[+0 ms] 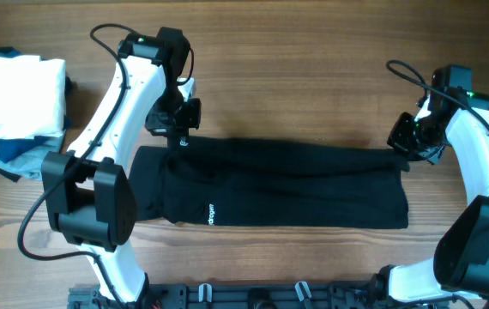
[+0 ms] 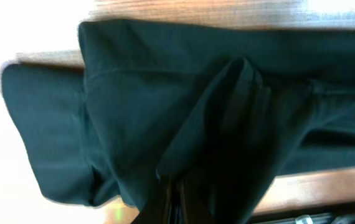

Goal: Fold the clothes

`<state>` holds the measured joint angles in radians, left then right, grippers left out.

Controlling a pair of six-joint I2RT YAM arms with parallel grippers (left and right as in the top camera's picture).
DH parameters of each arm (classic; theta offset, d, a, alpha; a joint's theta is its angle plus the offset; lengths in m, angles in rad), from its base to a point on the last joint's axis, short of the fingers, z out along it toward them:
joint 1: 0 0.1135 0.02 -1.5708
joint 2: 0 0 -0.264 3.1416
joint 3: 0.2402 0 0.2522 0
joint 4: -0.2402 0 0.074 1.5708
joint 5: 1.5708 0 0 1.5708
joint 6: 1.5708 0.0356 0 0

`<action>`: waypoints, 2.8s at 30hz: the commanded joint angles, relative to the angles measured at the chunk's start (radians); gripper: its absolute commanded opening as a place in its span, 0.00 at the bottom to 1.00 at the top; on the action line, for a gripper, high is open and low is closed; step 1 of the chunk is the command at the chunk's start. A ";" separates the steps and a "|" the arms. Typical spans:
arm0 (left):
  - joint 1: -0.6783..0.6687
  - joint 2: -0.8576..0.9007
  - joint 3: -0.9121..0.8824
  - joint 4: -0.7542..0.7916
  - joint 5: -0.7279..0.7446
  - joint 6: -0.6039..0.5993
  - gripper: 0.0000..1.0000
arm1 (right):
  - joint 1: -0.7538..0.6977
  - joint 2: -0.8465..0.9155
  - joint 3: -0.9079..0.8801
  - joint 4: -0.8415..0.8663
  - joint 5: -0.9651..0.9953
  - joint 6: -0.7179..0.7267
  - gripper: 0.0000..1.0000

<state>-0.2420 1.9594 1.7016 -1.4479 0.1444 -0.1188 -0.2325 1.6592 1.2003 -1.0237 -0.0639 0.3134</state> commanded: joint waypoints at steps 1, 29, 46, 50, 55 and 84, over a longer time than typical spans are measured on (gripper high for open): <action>0.005 -0.032 0.000 -0.097 0.061 -0.016 0.04 | -0.001 -0.014 0.009 -0.019 0.086 0.030 0.04; 0.004 -0.188 -0.278 -0.074 0.067 -0.003 0.04 | -0.001 -0.014 -0.049 -0.190 0.090 0.001 0.06; 0.004 -0.183 -0.703 0.402 -0.225 -0.283 0.04 | -0.001 -0.014 -0.055 -0.144 0.090 0.001 0.08; 0.004 -0.183 -0.703 0.425 -0.225 -0.283 0.06 | -0.001 -0.014 -0.103 -0.113 0.089 0.001 0.12; 0.004 -0.183 -0.703 0.427 -0.225 -0.282 0.24 | -0.001 -0.014 -0.103 -0.108 0.116 0.019 0.27; -0.096 -0.360 -0.827 0.661 0.114 -0.279 0.44 | 0.042 -0.105 -0.378 0.142 -0.257 -0.038 0.37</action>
<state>-0.3347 1.5925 0.9409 -0.8291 0.2604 -0.3992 -0.1951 1.5612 0.8494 -0.8921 -0.4759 0.1333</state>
